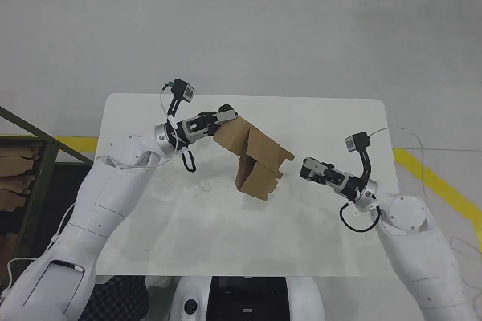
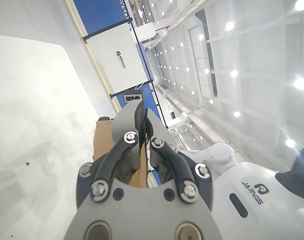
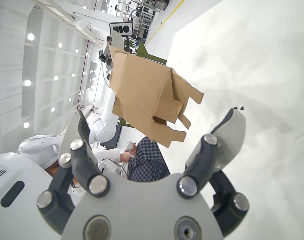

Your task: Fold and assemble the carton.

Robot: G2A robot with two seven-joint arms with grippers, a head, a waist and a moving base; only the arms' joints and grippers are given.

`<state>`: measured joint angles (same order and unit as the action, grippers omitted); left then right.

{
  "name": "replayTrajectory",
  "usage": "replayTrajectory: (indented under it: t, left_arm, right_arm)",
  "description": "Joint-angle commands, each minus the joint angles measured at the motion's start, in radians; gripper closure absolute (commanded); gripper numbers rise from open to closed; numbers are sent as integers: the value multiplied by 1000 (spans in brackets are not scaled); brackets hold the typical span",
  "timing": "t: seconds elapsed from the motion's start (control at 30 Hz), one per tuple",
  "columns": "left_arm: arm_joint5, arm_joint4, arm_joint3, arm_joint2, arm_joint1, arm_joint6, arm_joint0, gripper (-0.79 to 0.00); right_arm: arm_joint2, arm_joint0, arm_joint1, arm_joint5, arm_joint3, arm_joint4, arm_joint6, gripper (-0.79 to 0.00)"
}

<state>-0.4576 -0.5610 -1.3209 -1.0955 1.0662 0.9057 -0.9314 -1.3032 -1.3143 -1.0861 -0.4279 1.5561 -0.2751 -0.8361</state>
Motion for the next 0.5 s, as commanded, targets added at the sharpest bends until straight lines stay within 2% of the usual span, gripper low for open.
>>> replayTrajectory:
  t: [0.0,0.2,0.37,0.47]
  left_arm:
    - [0,0,0,0,0,0,0,0]
    - [0,0,0,0,0,0,0,0]
    - [0,0,0,0,0,0,0,0]
    - [0,0,0,0,0,0,0,0]
  right_arm:
    - [0,0,0,0,0,0,0,-785]
    - [12,7,-2,4,-20,24,22,-785]
    - [83,34,-14,-28,-91,30,-4,-785]
    - [138,60,-27,-49,-146,-41,-36,-785]
